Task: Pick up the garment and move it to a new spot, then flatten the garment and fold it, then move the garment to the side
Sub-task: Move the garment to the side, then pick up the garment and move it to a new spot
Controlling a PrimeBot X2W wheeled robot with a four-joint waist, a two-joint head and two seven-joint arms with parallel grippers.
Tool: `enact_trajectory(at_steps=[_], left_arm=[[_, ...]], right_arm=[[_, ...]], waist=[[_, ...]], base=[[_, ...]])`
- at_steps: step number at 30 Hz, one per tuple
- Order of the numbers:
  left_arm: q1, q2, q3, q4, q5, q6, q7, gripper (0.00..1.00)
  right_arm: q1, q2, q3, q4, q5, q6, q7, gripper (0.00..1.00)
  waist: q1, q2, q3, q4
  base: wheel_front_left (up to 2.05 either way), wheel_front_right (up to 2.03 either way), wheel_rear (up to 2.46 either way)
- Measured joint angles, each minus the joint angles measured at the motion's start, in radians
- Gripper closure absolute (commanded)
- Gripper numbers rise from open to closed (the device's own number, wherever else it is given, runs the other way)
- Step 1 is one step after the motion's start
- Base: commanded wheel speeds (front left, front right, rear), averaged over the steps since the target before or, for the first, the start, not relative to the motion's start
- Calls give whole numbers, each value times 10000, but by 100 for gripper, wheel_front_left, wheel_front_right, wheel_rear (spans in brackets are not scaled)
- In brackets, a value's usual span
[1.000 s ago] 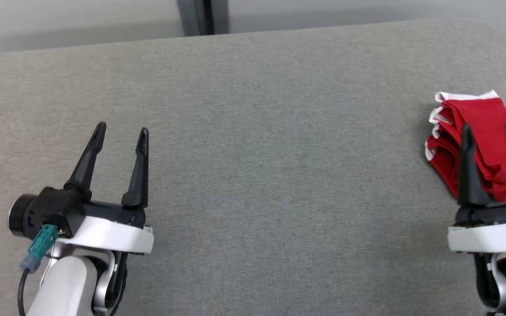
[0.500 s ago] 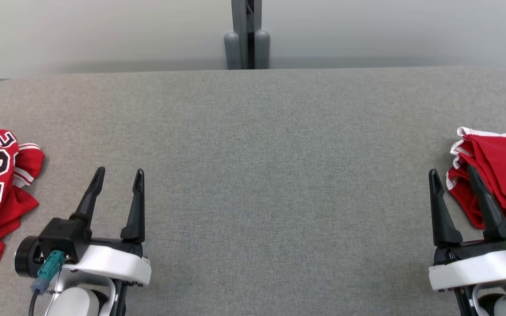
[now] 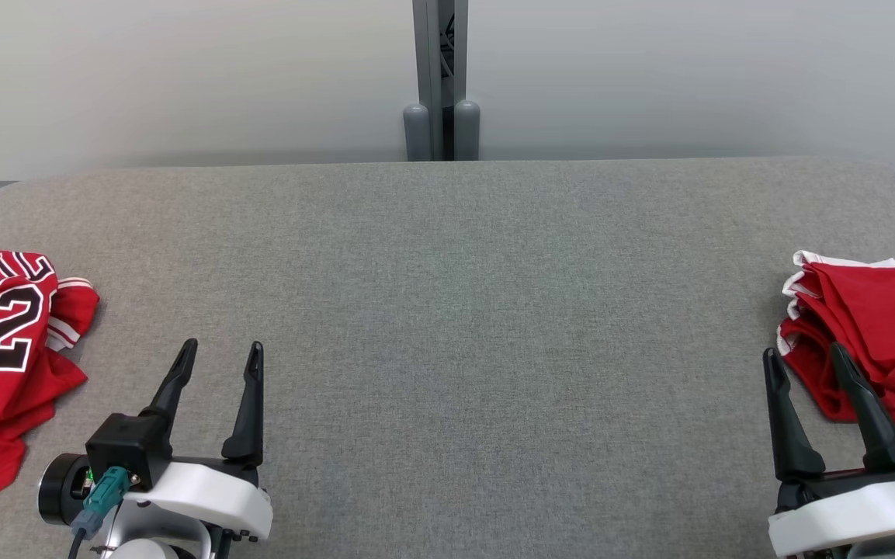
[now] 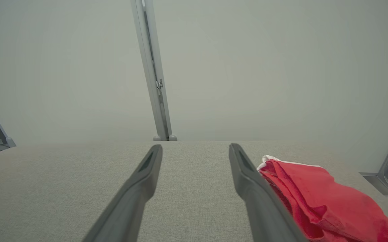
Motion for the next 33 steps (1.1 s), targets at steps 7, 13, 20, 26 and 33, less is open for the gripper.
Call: enact_trajectory(at_steps=[7, 13, 20, 26, 33], left_arm=[[0, 81, 2, -44, -67, 86, 90, 0], [2, 119, -6, -61, -82, 121, 144, 0], [3, 165, -23, -69, -140, 178, 165, 0], [2, 171, -77, -67, -155, 190, 174, 0], [-121, 113, -73, -27, -263, 222, 71, 0]], right_arm=[[121, 0, 23, -226, -31, 0, 113, 0], [137, 0, 50, -244, 35, 0, 115, 0], [132, 0, 59, -67, 123, 0, 82, 0], [125, 0, 0, -25, 134, 0, 12, 0], [125, -2, -33, -153, -44, 0, 107, 0]], waist=[[0, 0, -7, -53], [0, 0, 48, -105], [0, 0, 46, -132], [0, 0, 42, -97], [0, 0, 64, 365]], base=[[0, 0, 0], [0, 0, 0], [0, 0, 0], [0, 0, 0], [0, 0, 0]])
